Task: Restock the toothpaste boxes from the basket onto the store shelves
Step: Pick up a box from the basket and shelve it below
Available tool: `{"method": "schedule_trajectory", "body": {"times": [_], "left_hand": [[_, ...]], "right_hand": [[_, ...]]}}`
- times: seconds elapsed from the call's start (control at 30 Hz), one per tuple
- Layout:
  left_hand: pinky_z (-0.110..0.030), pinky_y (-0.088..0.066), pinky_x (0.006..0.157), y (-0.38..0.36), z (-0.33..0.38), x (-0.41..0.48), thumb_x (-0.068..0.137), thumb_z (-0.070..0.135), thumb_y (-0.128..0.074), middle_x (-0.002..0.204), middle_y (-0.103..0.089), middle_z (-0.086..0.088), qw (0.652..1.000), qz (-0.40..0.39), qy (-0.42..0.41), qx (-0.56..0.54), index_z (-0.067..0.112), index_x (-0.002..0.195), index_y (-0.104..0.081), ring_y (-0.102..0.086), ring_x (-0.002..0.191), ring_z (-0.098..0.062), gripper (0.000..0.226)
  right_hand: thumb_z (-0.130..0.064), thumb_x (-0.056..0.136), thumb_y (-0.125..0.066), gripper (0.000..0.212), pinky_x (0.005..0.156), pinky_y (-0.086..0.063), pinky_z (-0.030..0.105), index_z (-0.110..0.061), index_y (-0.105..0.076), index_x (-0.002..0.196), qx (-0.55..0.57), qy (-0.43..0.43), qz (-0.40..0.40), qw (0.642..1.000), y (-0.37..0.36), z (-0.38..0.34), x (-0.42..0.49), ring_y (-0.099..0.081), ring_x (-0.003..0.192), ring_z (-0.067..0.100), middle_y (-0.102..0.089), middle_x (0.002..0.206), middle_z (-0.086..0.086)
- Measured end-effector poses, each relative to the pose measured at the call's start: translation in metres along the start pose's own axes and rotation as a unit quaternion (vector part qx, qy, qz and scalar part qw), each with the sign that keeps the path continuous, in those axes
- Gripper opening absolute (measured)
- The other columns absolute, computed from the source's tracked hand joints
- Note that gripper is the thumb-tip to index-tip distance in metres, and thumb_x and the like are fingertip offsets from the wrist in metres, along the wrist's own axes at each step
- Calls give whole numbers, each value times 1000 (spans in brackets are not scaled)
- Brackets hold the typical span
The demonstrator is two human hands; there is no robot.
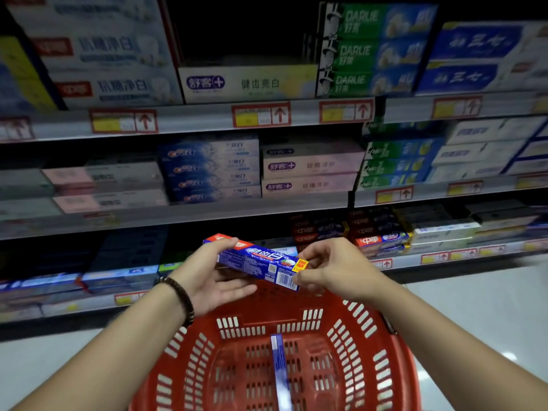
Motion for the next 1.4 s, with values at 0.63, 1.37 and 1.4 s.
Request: {"method": "schedule_trajectory", "body": {"times": [0.63,1.37,1.4], "left_hand": [[-34,-62,56,10,7,11,102,9,-61,102,-64,-27,997,72,-41,-1,-4,108,-57,-65,83,-32,15],[-43,-58,87,-19,4,35,100,1,-63,112,-69,-24,988,35,-143,-50,3,123,-59,-71,105,-38,24],[-44,-58,88,-21,4,35,100,0,-62,112,-68,-24,987,36,-149,-49,3,122,-60,-70,105,-38,22]], "right_hand": [[3,79,-89,40,80,-67,47,-7,-73,115,152,-63,75,983,37,26,2,-80,99,25,-81,100,9],[-21,93,-83,15,84,-66,50,-11,-78,102,225,-61,219,948,64,48,11,-81,94,23,-81,94,12],[-21,93,-83,14,83,-67,50,-12,-78,102,224,-59,224,946,66,48,11,-81,93,22,-81,94,12]]}}
Point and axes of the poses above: each hand's wrist, its own x-axis towards the middle knuckle, its own y-axis out of the back of the hand, z = x × y, the point moved 6 cm from there along x, towards the middle knuckle
